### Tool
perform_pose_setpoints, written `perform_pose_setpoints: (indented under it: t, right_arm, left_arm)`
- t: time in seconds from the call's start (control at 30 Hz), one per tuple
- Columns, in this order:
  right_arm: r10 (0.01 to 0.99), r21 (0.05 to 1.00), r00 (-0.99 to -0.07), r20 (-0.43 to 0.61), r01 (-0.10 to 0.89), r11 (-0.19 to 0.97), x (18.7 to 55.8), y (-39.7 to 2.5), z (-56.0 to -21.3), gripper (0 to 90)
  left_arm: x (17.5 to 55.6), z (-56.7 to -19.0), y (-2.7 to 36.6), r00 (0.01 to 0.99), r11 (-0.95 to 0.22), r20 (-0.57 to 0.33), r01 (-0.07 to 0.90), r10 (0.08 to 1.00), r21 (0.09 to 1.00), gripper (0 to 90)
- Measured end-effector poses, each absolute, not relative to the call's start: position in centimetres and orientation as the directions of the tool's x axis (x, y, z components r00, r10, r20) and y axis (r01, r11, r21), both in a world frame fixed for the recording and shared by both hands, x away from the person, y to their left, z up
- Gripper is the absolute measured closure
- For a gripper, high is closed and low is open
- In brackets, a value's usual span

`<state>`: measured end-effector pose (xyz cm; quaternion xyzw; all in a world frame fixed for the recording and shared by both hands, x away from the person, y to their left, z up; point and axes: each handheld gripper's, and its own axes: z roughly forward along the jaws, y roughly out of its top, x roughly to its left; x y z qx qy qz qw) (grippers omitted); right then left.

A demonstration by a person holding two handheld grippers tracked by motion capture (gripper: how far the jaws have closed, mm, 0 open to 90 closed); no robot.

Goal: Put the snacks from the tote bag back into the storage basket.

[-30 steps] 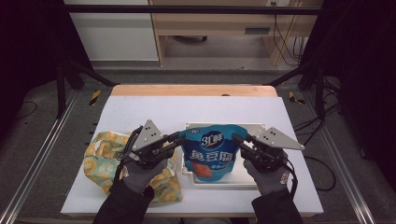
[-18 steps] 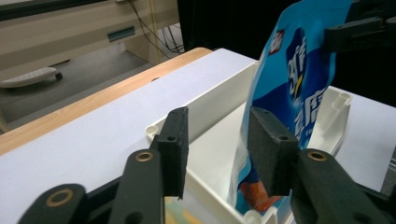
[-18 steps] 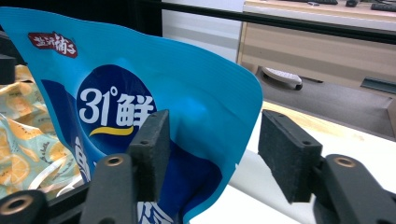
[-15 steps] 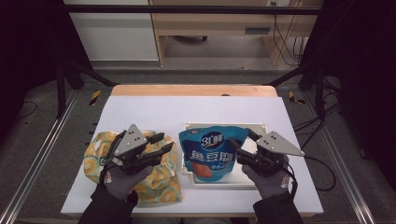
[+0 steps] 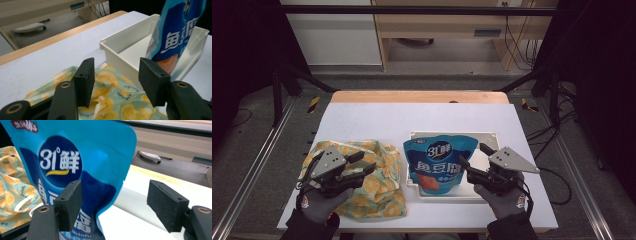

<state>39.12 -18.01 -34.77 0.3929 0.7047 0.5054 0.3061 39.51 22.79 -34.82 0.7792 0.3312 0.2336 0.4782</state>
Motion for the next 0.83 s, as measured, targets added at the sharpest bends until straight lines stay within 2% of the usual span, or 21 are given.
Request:
perform_pose_setpoints:
  t: [0.23,0.4,0.83]
  right_arm:
    - [0.867,0.943,-0.497,-0.048,0.262,0.203,39.2,-18.5,-35.5,25.6]
    - [0.87,0.935,-0.489,-0.057,0.278,0.218,39.2,-18.9,-36.0,23.1]
    - [0.872,0.915,-0.484,-0.069,0.317,0.248,39.3,-19.6,-36.9,18.8]
  left_arm:
    - [39.4,-35.8,24.7,0.643,-0.297,0.032,0.308,0.765,0.904,41.4]
    - [39.1,-36.2,26.0,0.619,-0.296,0.054,0.296,0.783,0.908,35.9]
    - [38.6,-37.4,29.5,0.546,-0.259,0.039,0.332,0.837,0.907,34.3]
